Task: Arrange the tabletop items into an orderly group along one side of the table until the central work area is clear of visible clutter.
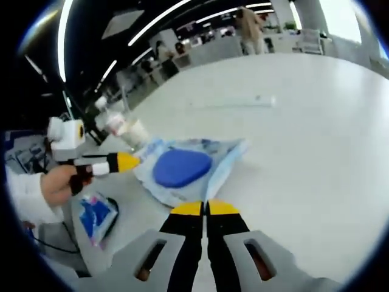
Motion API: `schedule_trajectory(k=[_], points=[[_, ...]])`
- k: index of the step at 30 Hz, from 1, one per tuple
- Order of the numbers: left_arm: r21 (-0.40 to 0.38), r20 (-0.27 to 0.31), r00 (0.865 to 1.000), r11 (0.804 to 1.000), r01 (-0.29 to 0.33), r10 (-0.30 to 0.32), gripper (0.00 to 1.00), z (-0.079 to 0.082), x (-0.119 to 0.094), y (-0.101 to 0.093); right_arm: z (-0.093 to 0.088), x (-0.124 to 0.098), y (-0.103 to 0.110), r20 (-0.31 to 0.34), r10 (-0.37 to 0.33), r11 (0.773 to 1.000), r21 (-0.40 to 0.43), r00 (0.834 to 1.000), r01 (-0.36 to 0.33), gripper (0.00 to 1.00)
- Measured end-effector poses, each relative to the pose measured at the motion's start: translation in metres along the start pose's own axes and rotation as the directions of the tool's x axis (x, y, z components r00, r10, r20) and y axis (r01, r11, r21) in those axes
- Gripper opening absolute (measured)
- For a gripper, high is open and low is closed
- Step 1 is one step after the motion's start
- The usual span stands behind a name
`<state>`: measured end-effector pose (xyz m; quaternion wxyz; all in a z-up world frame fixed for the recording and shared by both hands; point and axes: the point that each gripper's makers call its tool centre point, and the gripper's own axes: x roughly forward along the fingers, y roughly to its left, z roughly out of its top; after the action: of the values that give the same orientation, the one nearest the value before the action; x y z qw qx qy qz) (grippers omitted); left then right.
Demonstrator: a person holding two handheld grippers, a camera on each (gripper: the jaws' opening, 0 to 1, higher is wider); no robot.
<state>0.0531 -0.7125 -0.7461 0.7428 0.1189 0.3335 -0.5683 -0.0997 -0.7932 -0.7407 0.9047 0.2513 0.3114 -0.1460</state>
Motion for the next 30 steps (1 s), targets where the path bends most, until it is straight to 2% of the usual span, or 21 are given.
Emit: schedule_trajectory(k=[2,5,8,12,16,18,20,22,23,24,25,28,29,30], points=[[-0.013,0.008,1.000,1.000,-0.013,0.013,0.00,0.003,0.001,0.003,0.003,0.002,-0.001,0.008,0.002,1.000,0.003,1.000,-0.002,0.00],[0.038,0.008,1.000,0.999,-0.022,0.022,0.00,0.006,0.006,0.005,0.006,0.009,-0.004,0.006,-0.004,1.000,-0.016,1.000,0.004,0.00],[0.040,-0.001,0.999,0.998,-0.040,0.040,0.00,0.005,0.008,0.009,0.006,0.015,-0.007,0.000,-0.002,1.000,0.006,1.000,0.002,0.00],[0.006,-0.017,0.998,0.999,-0.054,0.054,0.00,-0.001,0.012,0.016,0.002,0.020,-0.009,-0.003,-0.004,0.998,0.058,1.000,0.004,0.00],[0.001,-0.029,0.997,0.998,-0.066,0.066,0.00,-0.007,0.013,0.015,-0.010,0.023,-0.012,-0.005,-0.023,0.994,0.103,1.000,0.023,0.00],[-0.008,-0.035,0.997,0.997,-0.071,0.071,0.00,-0.008,0.015,0.017,-0.008,0.024,-0.014,0.019,-0.027,0.988,0.155,0.999,0.023,0.00],[-0.020,-0.036,0.997,0.997,-0.072,0.071,0.00,-0.009,0.015,0.018,-0.009,0.024,-0.016,0.016,-0.019,0.979,0.202,1.000,0.015,0.00],[-0.063,-0.028,0.998,0.996,-0.065,0.063,0.00,-0.011,0.016,0.019,-0.013,0.025,-0.018,0.005,-0.018,0.975,0.222,1.000,0.016,0.00],[-0.148,0.004,0.999,0.988,-0.042,0.043,0.00,-0.010,0.016,0.017,-0.019,0.024,-0.017,-0.019,-0.014,0.976,0.218,1.000,0.018,0.00],[-0.201,0.030,0.998,0.979,-0.040,0.047,0.00,-0.008,0.015,0.020,-0.017,0.025,-0.017,0.018,-0.026,0.976,0.219,0.999,0.022,0.00],[-0.226,0.035,0.998,0.973,-0.040,0.049,0.00,-0.010,0.015,0.022,-0.018,0.025,-0.017,0.026,-0.034,0.975,0.221,0.999,0.027,0.00],[-0.093,0.019,0.997,0.993,-0.069,0.071,0.00,-0.010,0.016,0.019,-0.017,0.026,-0.017,0.040,-0.051,0.980,0.195,0.998,0.042,0.00],[-0.082,0.015,0.997,0.994,-0.071,0.073,0.00,-0.009,0.016,0.019,-0.016,0.026,-0.016,0.037,-0.054,0.981,0.187,0.998,0.046,0.00],[-0.104,0.018,0.997,0.992,-0.067,0.069,0.00,-0.009,0.017,0.021,-0.015,0.026,-0.017,0.032,-0.055,0.982,0.180,0.998,0.048,0.00]])
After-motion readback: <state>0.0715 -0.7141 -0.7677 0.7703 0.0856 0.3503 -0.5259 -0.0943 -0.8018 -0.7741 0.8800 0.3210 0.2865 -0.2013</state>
